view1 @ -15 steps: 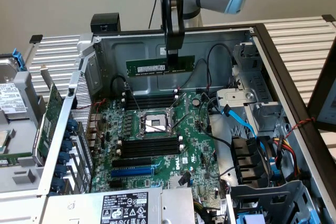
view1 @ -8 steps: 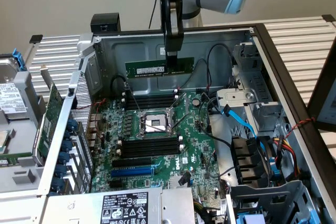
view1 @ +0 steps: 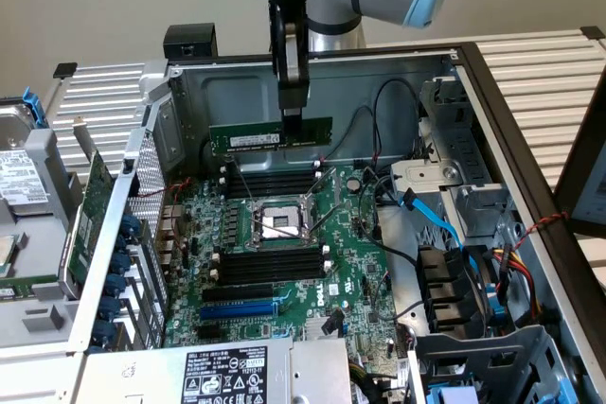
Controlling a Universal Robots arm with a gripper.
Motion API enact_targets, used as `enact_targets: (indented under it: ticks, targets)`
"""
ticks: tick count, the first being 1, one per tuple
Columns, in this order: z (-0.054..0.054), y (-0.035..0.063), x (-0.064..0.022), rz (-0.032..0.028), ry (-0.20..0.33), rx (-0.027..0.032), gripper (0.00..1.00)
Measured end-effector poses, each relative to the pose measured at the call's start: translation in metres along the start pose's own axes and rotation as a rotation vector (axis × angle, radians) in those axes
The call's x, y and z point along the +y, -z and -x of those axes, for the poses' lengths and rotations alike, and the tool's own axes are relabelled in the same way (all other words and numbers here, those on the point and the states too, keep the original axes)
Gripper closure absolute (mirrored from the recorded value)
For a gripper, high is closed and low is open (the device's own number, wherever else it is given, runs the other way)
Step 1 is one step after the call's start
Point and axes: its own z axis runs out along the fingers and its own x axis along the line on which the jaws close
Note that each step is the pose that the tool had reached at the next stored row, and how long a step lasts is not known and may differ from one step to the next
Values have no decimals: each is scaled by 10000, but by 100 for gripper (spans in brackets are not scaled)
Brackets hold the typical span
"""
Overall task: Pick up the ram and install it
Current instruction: 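Insert the ram into the slot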
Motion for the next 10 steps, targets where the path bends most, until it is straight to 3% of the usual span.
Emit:
enact_targets:
  ticks: [5,8,10]
  targets:
    - [-4,-90,5,-13,-495,4,88]
    - [-17,-118,6,40,-525,10,88]
    - [-18,-155,6,40,-538,18,88]
